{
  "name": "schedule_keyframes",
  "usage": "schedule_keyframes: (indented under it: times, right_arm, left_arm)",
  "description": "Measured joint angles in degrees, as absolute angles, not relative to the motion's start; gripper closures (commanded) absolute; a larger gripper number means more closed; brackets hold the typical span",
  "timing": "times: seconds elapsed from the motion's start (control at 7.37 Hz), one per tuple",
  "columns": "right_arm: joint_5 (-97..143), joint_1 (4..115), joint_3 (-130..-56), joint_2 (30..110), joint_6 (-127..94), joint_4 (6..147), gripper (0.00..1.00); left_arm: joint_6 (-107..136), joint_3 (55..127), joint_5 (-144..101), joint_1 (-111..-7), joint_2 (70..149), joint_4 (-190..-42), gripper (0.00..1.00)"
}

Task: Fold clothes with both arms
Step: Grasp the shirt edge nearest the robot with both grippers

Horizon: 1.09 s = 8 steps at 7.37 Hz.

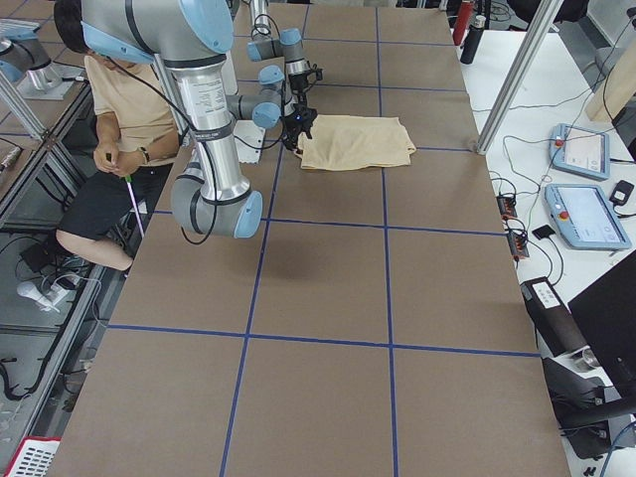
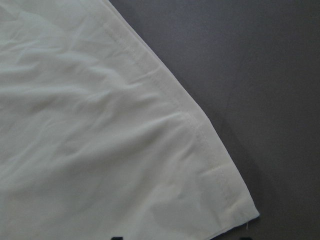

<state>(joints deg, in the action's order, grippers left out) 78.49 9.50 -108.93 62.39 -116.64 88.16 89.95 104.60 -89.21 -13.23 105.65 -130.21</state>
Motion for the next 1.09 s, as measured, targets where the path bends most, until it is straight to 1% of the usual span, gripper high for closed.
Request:
schedule_keyframes:
  times: [0.27,0.54,0.68,0.81,0.95,1.09]
  right_arm:
    - [77.6,8.9,-105.5,60.4,-120.3,88.3,0.2]
    - [77.3,8.3,-104.3,60.0,-122.0,88.3,0.21]
    - [77.3,8.1,-104.0,59.9,-122.5,88.3,0.26]
    - [77.2,7.9,-103.9,59.9,-122.8,88.3,0.4]
    - [77.0,7.7,-103.8,59.7,-123.3,88.3,0.62]
    - [77.0,7.7,-103.6,59.1,-124.1,88.3,0.64]
  left_arm:
    - [90.0,104.7,-89.2,-13.3,105.6,-130.2,1.0]
    - [89.9,104.7,-89.2,-13.4,105.6,-130.3,1.0]
    - [89.9,104.7,-89.2,-13.4,105.7,-130.3,1.0]
    - [89.9,104.7,-89.2,-13.4,105.7,-130.3,1.0]
    - [89.9,104.7,-89.2,-13.4,105.7,-130.3,1.0]
    - [89.9,104.7,-89.2,-13.4,105.7,-130.3,1.0]
